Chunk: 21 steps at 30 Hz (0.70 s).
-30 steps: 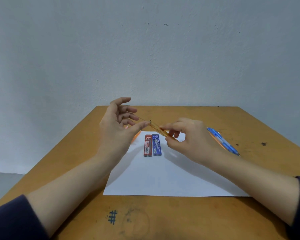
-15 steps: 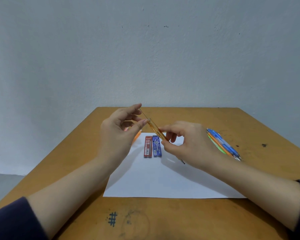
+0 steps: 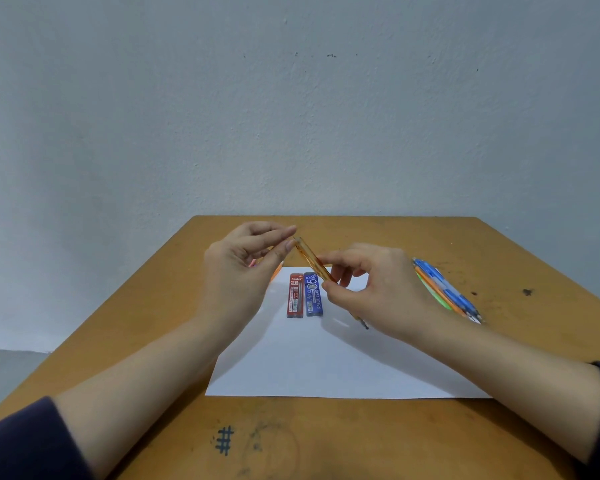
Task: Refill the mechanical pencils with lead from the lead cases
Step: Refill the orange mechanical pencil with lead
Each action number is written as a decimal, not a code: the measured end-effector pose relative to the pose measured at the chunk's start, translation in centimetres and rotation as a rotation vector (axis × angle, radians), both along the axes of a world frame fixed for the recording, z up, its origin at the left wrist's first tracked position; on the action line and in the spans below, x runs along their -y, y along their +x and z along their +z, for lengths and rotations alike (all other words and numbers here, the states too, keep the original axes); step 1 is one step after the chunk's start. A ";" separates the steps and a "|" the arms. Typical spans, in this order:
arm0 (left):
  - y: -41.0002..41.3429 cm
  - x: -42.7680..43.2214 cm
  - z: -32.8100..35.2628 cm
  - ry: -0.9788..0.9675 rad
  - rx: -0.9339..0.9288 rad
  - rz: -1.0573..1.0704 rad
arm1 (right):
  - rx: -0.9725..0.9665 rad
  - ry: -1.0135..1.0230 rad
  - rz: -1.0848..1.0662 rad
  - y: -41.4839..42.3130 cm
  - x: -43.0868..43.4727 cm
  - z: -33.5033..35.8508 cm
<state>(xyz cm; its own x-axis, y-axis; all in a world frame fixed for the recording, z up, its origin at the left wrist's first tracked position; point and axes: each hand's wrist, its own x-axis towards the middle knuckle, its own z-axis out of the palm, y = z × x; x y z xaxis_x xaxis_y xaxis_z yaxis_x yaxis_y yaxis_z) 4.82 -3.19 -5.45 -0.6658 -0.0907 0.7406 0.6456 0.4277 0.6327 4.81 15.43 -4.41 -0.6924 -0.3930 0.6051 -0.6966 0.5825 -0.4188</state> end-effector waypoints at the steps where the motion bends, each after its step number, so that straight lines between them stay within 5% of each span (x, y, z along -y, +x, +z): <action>1: 0.0 0.0 0.0 -0.001 0.003 0.000 | 0.002 -0.001 0.002 0.0 0.0 0.0; 21: 0.9 -0.5 0.2 0.092 0.087 -0.084 | 0.003 -0.077 0.022 -0.3 -0.1 -0.2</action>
<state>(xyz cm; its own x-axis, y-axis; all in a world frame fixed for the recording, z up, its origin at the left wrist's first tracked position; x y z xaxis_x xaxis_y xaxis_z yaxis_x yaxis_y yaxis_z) 5.69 -2.69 -5.25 -0.7353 -0.0965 0.6708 0.6175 0.3125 0.7219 4.56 15.50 -4.64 -0.6857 -0.3608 0.6322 -0.7078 0.5332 -0.4634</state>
